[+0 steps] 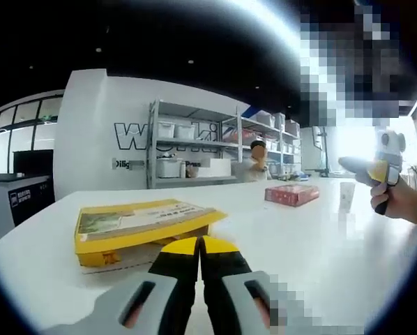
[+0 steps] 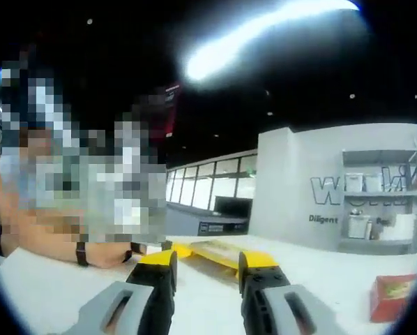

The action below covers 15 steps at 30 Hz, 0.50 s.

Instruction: Tear open the coffee pouch, take out the coffee, and pour the coffee from the pouch into the cup

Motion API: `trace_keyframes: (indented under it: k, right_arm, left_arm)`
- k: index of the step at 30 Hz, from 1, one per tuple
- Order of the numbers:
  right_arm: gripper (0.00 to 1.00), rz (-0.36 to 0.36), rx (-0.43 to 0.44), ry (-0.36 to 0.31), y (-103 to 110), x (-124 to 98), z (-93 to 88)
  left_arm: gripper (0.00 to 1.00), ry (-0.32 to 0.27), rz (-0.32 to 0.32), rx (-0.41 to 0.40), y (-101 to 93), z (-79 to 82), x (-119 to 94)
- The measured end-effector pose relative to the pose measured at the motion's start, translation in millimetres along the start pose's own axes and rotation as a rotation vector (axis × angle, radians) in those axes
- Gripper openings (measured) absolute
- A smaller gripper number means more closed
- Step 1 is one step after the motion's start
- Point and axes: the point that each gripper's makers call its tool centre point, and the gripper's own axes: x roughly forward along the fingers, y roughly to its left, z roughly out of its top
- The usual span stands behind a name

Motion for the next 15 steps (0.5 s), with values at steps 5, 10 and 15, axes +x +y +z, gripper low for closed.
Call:
trace_keyframes:
  k: [5, 10, 15]
  right_arm:
    - [0.36, 0.012, -0.006, 0.017, -1.4, 17.9, -7.1]
    - [0.36, 0.011, -0.009, 0.016, -1.8, 36.1, -10.4]
    - [0.35, 0.020, -0.015, -0.012, -0.6, 56.7, -12.7]
  left_arm:
    - [0.04, 0.003, -0.005, 0.004, -6.1, -1.4, -2.5]
    - [0.04, 0.007, -0.010, -0.002, -7.0, -2.2, -0.9]
    - [0.04, 0.018, -0.014, 0.000, -8.1, -4.2, 1.2]
